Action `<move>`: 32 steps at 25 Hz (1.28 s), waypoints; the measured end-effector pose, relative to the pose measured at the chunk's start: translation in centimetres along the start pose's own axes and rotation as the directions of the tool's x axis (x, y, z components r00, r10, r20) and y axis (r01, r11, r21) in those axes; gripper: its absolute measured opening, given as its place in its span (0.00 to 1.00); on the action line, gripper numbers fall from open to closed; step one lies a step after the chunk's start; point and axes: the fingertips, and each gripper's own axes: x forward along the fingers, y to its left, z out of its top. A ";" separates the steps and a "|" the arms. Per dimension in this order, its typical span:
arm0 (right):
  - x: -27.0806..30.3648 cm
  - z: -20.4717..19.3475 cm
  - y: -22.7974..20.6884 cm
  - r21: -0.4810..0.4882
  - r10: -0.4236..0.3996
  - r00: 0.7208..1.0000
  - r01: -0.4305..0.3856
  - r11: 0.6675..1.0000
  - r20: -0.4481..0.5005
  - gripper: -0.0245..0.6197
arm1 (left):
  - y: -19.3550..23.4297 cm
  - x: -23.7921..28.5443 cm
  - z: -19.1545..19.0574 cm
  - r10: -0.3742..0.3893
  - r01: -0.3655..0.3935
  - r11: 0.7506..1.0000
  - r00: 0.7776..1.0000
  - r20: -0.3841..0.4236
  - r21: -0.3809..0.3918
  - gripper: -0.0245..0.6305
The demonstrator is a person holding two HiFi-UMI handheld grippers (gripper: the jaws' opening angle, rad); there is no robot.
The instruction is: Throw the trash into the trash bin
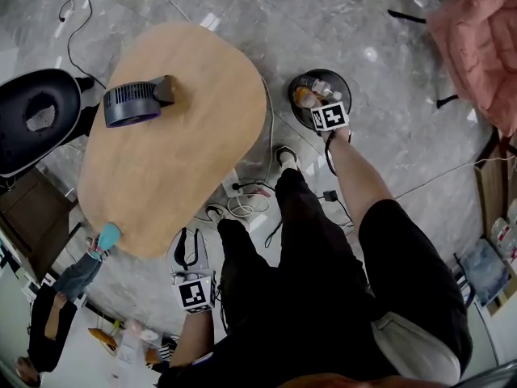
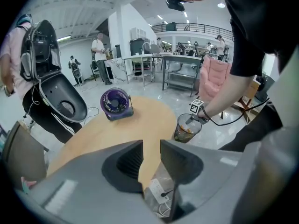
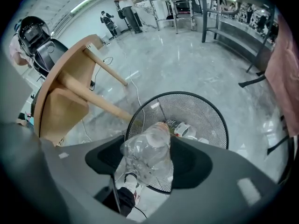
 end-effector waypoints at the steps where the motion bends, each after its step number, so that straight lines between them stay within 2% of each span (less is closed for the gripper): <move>1: 0.3 -0.1 0.1 -0.005 0.002 1.000 -0.003 1.000 -0.004 0.56 | -0.1 0.0 -0.2 -0.001 0.001 1.000 1.000 -0.002 0.001 0.22; 6: 0.4 -1.0 0.3 -0.044 -0.017 1.000 0.016 0.999 -0.022 0.57 | -0.4 0.0 -1.1 -0.008 0.008 1.000 1.000 -0.015 -0.009 0.22; 9: -0.3 -1.7 0.4 -0.028 -0.024 1.000 0.024 0.999 -0.004 0.58 | -0.9 -0.2 -1.2 -0.020 0.020 1.000 1.000 -0.019 -0.010 0.22; 18: -3.8 -3.1 0.1 0.020 -0.041 0.996 0.039 0.999 0.081 0.58 | -1.7 -0.9 -1.1 -0.052 0.051 0.998 0.998 0.029 0.031 0.22; 25: -6.6 -4.7 2.0 -0.006 -0.055 0.985 0.056 0.998 0.165 0.60 | -1.1 -2.1 -2.1 -0.073 0.069 0.996 0.995 0.068 0.055 0.22; 29: -9.8 -5.2 3.9 0.008 -0.057 0.967 0.057 0.998 0.248 0.59 | -0.4 -3.6 -3.2 -0.080 0.074 0.995 0.992 0.096 0.068 0.22; 32: -13.8 -5.3 6.5 0.023 -0.040 0.940 0.034 0.999 0.339 0.57 | 0.7 -5.4 -3.7 -0.069 0.061 0.996 0.989 0.128 0.066 0.22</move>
